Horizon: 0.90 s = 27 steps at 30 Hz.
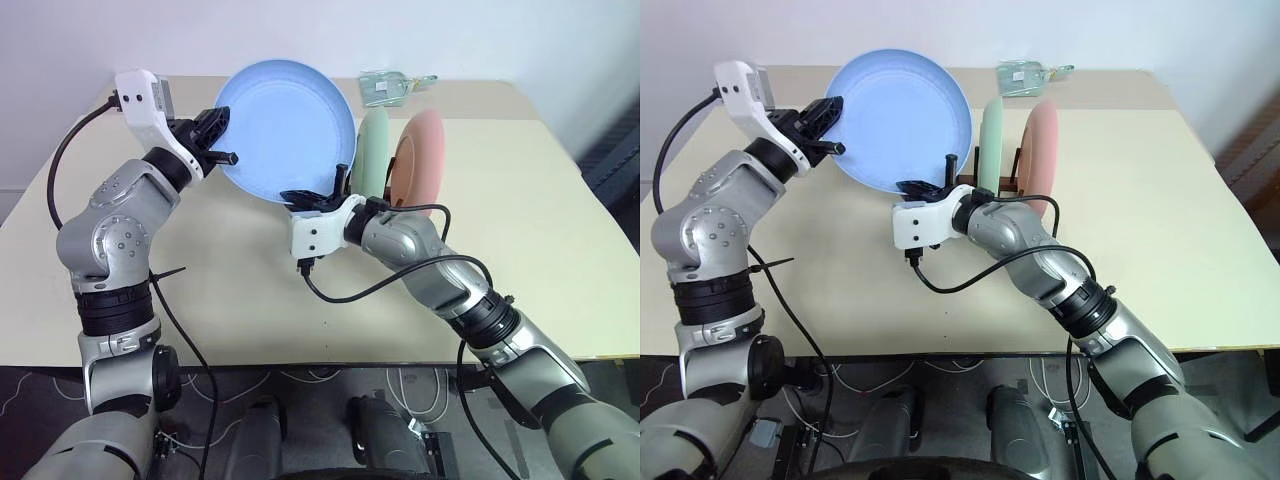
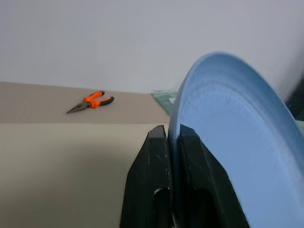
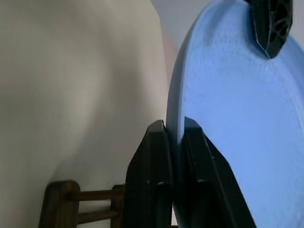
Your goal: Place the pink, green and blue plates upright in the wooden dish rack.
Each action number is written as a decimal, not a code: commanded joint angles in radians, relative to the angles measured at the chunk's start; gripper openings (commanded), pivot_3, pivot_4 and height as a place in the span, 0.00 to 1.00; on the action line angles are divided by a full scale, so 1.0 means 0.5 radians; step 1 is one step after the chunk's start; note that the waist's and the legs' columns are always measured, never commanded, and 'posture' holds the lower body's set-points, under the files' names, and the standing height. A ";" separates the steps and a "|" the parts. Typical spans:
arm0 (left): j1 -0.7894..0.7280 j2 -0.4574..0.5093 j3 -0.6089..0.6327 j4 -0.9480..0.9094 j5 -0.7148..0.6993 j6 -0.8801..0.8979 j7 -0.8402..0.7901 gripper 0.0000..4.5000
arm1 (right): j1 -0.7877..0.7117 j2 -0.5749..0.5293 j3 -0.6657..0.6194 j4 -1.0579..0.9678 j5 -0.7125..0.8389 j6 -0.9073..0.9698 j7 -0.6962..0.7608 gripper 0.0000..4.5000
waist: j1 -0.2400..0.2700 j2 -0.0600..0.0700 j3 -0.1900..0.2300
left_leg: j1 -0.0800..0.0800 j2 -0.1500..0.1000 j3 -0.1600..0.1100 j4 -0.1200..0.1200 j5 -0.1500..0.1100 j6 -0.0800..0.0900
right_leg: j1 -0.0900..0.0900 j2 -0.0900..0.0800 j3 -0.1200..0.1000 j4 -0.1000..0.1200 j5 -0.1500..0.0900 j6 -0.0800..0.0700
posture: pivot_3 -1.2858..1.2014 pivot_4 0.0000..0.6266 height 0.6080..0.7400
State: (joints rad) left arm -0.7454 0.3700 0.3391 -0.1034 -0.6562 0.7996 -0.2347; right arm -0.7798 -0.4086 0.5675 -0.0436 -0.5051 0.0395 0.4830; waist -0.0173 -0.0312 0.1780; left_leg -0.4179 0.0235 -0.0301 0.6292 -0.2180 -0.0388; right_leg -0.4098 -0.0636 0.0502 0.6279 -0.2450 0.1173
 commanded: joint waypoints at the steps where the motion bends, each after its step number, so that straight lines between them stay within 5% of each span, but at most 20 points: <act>1: -0.109 -0.049 0.148 -0.099 -0.121 -0.128 0.065 0.45 | 0.016 0.021 -0.094 -0.084 -0.090 -0.009 -0.064 0.00 | 0.004 -0.001 0.000 | 0.000 0.000 0.000 0.000 0.000 -0.001 | 0.000 0.000 0.000 0.000 0.000 0.000 | 0.52 0.24 0.94; 4: -0.300 -0.024 0.408 0.145 -0.057 -0.460 0.281 0.79 | 0.050 0.043 -0.108 -0.122 -0.139 -0.048 -0.120 0.00 | 0.005 -0.004 0.003 | -0.001 0.000 0.000 0.000 0.001 -0.002 | 0.000 0.000 0.000 0.000 0.000 0.000 | 0.52 0.24 0.94; 9: -0.169 0.354 0.285 0.581 0.513 -1.048 0.227 0.79 | 0.108 0.302 -0.351 -0.264 0.162 -0.029 -0.237 0.00 | -0.056 -0.002 0.002 | 0.009 0.000 0.002 -0.011 0.003 -0.005 | 0.000 0.001 0.002 0.001 0.001 -0.001 | 0.52 0.24 0.94; 12: 0.056 0.413 0.094 0.750 0.689 -1.250 0.007 0.79 | 0.172 0.634 -0.540 -0.450 0.621 0.159 -0.224 0.00 | -0.036 -0.004 0.002 | 0.016 0.000 0.002 -0.027 0.012 -0.020 | 0.001 0.001 0.002 0.001 0.000 -0.002 | 0.52 0.24 0.94; 15: 0.330 0.321 -0.154 0.761 0.843 -1.431 -0.165 0.79 | 0.268 1.016 -0.719 -0.644 1.137 0.488 -0.253 0.00 | -0.013 -0.005 0.001 | 0.016 0.001 0.000 -0.029 0.013 -0.022 | 0.003 0.000 0.000 0.001 0.000 -0.002 | 0.52 0.24 0.94; 19: 0.507 0.127 -0.261 0.611 0.813 -1.435 -0.217 0.79 | 0.307 1.262 -0.863 -0.707 1.512 0.772 -0.376 0.00 | 0.012 -0.018 0.001 | 0.013 0.001 0.001 -0.025 0.013 -0.023 | 0.005 -0.003 -0.001 -0.003 0.001 -0.009 | 0.52 0.24 0.94; 27: 0.655 0.102 -0.381 0.462 0.801 -1.431 -0.476 0.79 | 0.279 1.333 -1.091 -0.600 2.032 1.005 -0.781 0.00 | -0.008 -0.013 0.002 | 0.014 0.006 0.003 -0.033 0.014 -0.024 | -0.003 0.001 -0.001 -0.002 0.001 -0.020 | 0.52 0.24 0.94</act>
State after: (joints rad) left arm -0.4280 0.4103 0.1473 0.1542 -0.2508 0.0967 -0.4545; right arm -0.6359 0.1307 0.0386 -0.3278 0.4584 0.5413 0.1206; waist -0.0214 -0.0378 0.1789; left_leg -0.4110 0.0270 -0.0286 0.6127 -0.2109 -0.0505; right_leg -0.4113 -0.0625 0.0497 0.6269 -0.2447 0.1073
